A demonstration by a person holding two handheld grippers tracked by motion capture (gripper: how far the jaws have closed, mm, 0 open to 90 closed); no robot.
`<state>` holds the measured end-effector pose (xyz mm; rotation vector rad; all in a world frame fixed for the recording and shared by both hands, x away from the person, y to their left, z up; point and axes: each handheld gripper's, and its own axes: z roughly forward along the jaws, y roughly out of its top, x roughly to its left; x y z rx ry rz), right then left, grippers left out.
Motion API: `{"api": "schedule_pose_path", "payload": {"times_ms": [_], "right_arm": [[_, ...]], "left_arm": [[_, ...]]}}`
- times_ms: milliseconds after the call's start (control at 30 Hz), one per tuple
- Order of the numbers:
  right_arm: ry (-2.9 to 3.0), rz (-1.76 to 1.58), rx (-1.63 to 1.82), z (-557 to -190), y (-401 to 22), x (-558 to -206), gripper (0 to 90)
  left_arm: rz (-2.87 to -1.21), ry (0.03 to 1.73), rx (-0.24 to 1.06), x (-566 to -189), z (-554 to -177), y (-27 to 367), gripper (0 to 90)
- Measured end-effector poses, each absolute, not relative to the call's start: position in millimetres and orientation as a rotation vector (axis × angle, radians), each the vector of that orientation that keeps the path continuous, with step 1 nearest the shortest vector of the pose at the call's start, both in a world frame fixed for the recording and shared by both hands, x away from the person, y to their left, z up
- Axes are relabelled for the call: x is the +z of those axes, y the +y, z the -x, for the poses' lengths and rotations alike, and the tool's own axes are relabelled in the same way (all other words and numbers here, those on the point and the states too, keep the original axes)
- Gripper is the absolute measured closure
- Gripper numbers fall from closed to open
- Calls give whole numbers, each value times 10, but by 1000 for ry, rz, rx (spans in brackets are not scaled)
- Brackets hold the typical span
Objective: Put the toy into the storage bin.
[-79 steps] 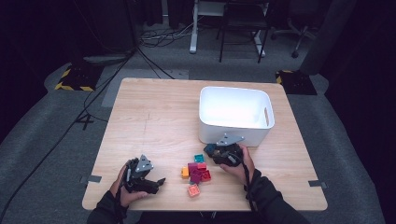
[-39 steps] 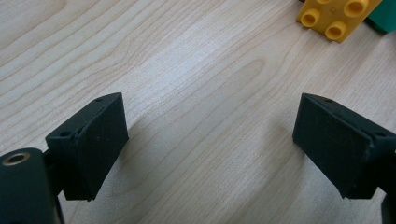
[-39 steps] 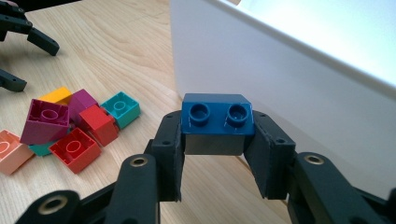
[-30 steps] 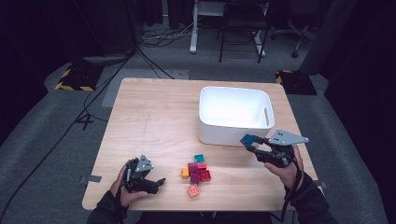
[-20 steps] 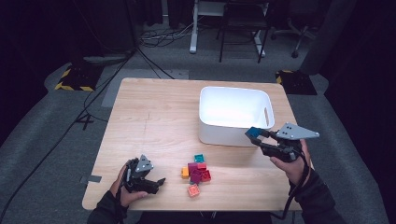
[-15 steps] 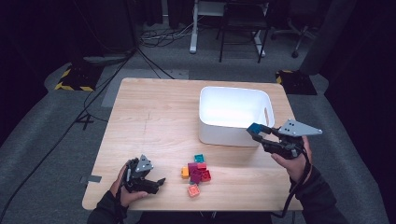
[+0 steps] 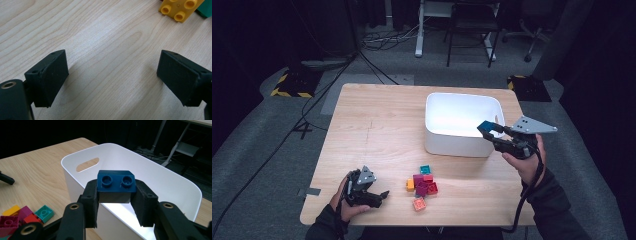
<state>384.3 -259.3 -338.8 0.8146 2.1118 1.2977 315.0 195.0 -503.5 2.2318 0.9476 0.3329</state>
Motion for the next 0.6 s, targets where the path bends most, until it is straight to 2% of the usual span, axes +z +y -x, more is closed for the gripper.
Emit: {"api": "schedule_pose_path", "payload": {"times_ms": [600], "right_arm": [[2109, -891, 1238, -4141, -2530, -3430, 593]], "left_arm": [[-2232, 947, 333, -5035, -3150, 1950, 105]]}}
